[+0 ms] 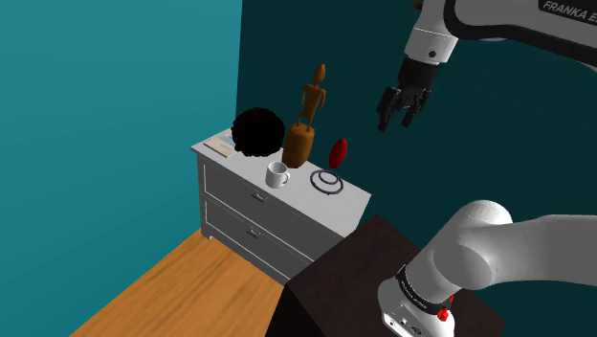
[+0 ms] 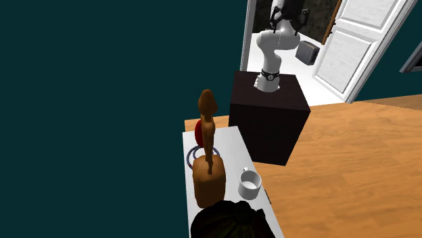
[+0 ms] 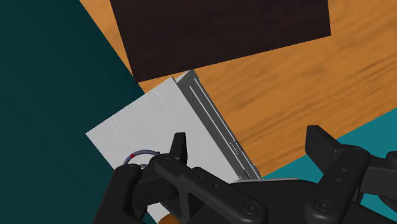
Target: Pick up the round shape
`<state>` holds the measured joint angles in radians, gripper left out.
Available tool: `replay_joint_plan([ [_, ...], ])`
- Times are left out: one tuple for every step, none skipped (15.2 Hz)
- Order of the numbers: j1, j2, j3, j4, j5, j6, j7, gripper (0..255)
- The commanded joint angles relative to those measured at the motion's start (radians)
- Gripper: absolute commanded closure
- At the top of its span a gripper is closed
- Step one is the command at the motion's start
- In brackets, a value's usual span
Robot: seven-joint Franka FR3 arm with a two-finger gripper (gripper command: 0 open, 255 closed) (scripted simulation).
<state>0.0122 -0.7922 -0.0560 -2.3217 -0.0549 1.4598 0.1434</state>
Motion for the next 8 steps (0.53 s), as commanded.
replay_joint_plan([
  [0.0,0.0,0.0,0.0,0.0,0.0,0.0,0],
  [-0.003,-0.011,-0.013,-0.035,-0.014,0.042,-0.017,0],
  [-0.007,-0.02,-0.026,-0.069,-0.029,0.084,-0.033,0],
  [-0.011,-0.027,-0.04,-0.102,-0.043,0.127,-0.049,0],
  [-0.015,-0.033,-0.055,-0.133,-0.058,0.171,-0.065,0],
  [-0.02,-0.036,-0.07,-0.163,-0.073,0.215,-0.081,0],
  [-0.025,-0.037,-0.085,-0.191,-0.087,0.261,-0.097,0],
  [-0.029,-0.036,-0.102,-0.217,-0.102,0.307,-0.112,0],
])
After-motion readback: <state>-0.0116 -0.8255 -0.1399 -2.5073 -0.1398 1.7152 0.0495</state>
